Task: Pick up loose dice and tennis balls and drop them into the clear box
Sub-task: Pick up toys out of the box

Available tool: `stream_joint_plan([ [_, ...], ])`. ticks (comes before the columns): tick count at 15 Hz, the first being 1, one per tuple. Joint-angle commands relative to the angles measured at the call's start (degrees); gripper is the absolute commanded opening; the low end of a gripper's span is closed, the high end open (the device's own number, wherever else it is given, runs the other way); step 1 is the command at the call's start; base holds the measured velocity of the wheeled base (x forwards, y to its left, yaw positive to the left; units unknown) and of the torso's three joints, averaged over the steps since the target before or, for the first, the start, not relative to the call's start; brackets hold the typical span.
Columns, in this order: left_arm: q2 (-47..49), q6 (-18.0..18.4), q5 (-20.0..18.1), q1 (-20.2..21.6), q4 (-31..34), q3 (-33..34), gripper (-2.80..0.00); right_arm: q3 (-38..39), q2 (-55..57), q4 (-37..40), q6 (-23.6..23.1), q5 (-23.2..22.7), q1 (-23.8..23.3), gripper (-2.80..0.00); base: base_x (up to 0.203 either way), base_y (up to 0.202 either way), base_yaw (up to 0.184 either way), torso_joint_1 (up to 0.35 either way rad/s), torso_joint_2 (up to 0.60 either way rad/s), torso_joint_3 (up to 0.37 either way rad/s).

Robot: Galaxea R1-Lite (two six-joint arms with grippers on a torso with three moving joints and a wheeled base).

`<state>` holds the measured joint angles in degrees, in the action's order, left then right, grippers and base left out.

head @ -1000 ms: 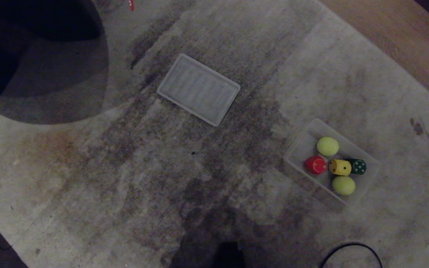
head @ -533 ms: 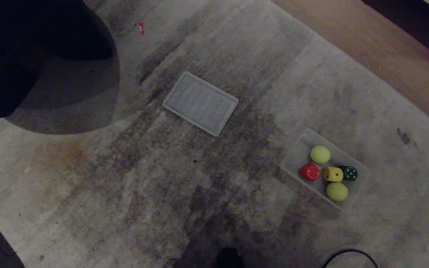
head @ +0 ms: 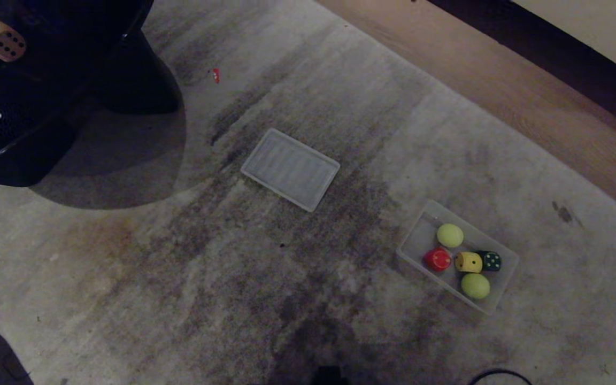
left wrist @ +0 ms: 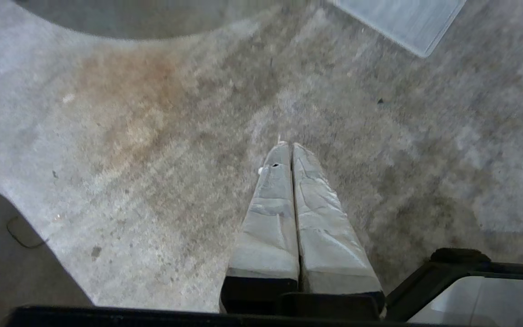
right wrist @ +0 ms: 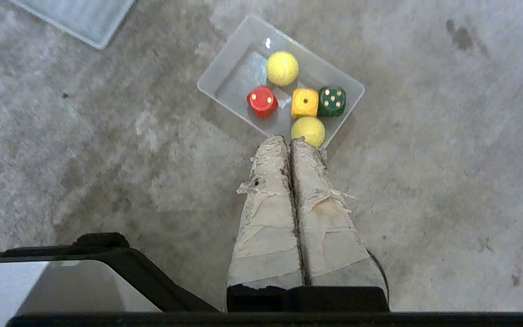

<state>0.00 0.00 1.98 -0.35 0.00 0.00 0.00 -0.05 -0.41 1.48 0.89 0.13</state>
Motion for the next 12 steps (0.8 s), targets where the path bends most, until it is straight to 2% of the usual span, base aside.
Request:
stream_joint_plan([
  [1,0.09,0.00,0.04,0.00,0.00,0.09,-2.80,0.18,0.14,-0.02,-0.07,-0.01,-0.01,-2.80,0.000,0.000,0.000,0.002,0.01,0.204],
  [12,0.09,0.00,0.04,0.00,0.00,0.09,-2.80,0.18,0.14,-0.02,-0.15,-0.01,0.04,-2.80,0.000,0.000,0.000,0.001,0.00,0.203],
])
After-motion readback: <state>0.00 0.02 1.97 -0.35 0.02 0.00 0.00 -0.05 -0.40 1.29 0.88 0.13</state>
